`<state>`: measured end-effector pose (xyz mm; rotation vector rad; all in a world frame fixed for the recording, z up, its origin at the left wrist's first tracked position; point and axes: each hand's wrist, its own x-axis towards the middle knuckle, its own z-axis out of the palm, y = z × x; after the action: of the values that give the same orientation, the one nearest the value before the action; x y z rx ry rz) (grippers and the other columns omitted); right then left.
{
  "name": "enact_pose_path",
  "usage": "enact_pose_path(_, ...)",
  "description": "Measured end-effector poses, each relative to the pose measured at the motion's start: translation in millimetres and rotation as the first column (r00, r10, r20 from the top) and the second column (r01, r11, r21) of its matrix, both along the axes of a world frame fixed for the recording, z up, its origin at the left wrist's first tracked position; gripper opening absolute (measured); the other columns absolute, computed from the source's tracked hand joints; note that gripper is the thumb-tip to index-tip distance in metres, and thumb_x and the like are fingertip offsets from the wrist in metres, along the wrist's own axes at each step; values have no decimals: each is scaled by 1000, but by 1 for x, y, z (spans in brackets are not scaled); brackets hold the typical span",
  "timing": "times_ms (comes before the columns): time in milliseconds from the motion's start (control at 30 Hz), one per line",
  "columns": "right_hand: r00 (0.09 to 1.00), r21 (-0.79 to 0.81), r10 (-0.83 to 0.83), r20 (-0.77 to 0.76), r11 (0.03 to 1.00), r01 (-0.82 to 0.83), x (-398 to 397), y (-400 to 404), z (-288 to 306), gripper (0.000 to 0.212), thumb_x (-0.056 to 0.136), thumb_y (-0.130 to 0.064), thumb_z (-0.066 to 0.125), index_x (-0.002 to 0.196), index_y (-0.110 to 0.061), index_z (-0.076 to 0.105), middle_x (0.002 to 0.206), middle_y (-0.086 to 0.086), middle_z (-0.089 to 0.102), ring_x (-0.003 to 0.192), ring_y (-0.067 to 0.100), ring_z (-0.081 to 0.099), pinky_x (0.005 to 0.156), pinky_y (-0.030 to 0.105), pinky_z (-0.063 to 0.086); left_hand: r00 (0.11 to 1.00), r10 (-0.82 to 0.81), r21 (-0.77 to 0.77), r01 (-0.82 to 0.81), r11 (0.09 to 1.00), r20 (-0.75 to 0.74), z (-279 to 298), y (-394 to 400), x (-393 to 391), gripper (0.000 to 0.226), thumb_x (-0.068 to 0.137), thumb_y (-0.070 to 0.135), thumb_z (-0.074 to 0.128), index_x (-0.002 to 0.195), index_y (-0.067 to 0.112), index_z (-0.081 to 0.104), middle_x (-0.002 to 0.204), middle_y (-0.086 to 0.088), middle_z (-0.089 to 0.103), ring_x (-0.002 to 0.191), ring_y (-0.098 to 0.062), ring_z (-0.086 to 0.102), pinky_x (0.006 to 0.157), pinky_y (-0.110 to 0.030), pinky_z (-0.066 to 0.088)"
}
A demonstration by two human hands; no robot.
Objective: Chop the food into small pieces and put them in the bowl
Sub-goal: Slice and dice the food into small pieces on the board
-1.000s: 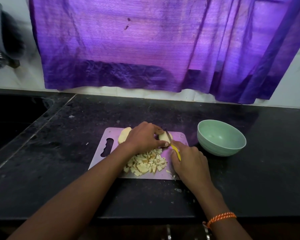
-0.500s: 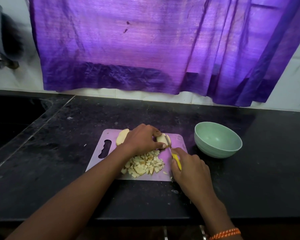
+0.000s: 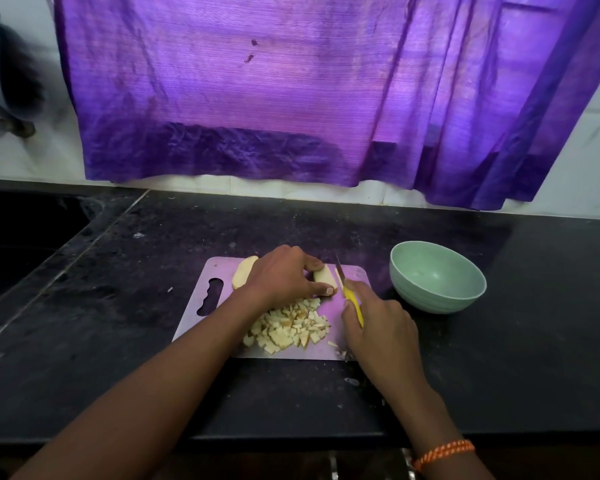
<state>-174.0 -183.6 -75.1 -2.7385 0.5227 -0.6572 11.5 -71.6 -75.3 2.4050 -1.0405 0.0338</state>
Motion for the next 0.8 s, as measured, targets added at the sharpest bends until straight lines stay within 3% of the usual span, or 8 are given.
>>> enact_pose_path(533,997,-11,7,-81,1000,-8,11,2,4,45,106,-42,42,150,-37,44,105,7,68,92,28,62,66,34,33,999,39,42,-40,998,8,-6,-3,5,68,75,74,82,131,36,74,120,10,79,100,-14,72,80,-41,64)
enact_pose_path(700,996,-27,1,-89,1000,-4,12,3,4,44,107,-40,41,151,-34,44,105,7,68,91,27,62,66,34,34,999,42,39,-43,998,20,-6,-3,5,69,75,74,82,132,37,73,122,10,78,102,-15,72,82,-41,63)
enact_pose_path(800,996,-22,-7,-89,1000,5,11,3,5,45,107,-40,41,152,-34,43,104,7,67,81,23,52,67,33,34,999,44,38,-45,998,19,-5,-3,4,72,75,74,82,135,35,72,126,9,77,104,-15,71,82,-41,63)
